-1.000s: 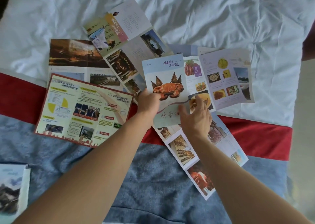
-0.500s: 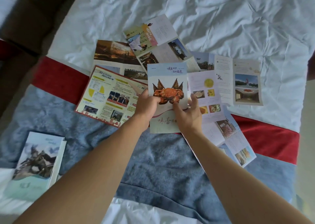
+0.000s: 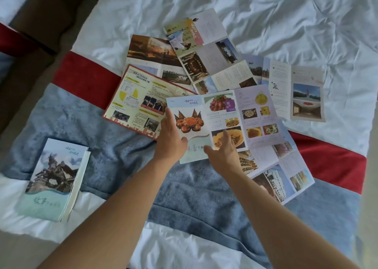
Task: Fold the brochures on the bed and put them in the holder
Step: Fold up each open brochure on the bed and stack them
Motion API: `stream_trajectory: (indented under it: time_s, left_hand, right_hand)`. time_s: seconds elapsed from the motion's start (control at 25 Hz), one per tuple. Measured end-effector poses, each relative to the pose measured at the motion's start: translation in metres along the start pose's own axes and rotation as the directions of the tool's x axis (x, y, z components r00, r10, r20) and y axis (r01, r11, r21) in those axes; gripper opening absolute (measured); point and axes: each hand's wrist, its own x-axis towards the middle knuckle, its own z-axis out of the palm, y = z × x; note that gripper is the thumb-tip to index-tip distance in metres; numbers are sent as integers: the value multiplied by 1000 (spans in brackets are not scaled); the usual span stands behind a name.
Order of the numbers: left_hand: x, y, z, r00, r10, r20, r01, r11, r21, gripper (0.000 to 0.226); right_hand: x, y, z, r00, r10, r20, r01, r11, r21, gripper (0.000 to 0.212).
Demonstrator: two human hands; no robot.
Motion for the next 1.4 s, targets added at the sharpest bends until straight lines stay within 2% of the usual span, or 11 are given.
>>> stream_trajectory:
  time_s: [0.24, 0.4, 0.52, 0.68, 0.84, 0.88, 0.96, 1.04, 1.12, 1.24, 1.4]
  left_hand:
    - [12, 7, 12, 994, -68, 81, 69, 997, -17, 68]
    - [20, 5, 14, 993, -121, 7, 121, 983, -135, 46]
    - [29, 8, 10, 967, -243, -72, 203, 913, -355, 49]
    - [37, 20, 4, 936, -308, -168, 181, 835, -519, 57]
    - [50, 37, -2, 896, -440, -57, 276, 654, -704, 55]
    - [51, 42, 0, 911, -413, -14, 284, 651, -703, 55]
    - [49, 53, 6, 962, -271, 29, 228, 740, -633, 53]
    - [46, 69, 19, 995, -102, 3, 91, 869, -487, 49]
    - [43, 86, 37, 998, 33, -50, -47, 943, -330, 45]
    - [40, 104, 62, 984, 147, -98, -165, 965, -204, 40]
    - [40, 117, 88, 984, 165, -68, -175, 967, -187, 39]
  right_hand:
    - [22, 14, -12, 986, 26, -164, -60, 977, -204, 82]
    - [52, 28, -37, 976, 57, -208, -113, 956, -269, 84]
    - [67, 38, -51, 972, 109, -209, -163, 950, -265, 84]
    - [70, 39, -50, 975, 143, -170, -176, 964, -200, 84]
    - [67, 31, -46, 981, 143, -128, -160, 979, -128, 79]
    - [67, 30, -49, 981, 150, -122, -161, 983, -86, 76]
    - [66, 30, -57, 985, 143, -95, -143, 990, 7, 63]
    - [66, 36, -70, 983, 155, -98, -141, 981, 136, 48]
    - [63, 47, -85, 975, 169, -146, -141, 973, 185, 50]
    - [60, 66, -101, 948, 234, -217, -173, 949, 265, 50]
    - [61, 81, -111, 933, 263, -244, -170, 923, 346, 49]
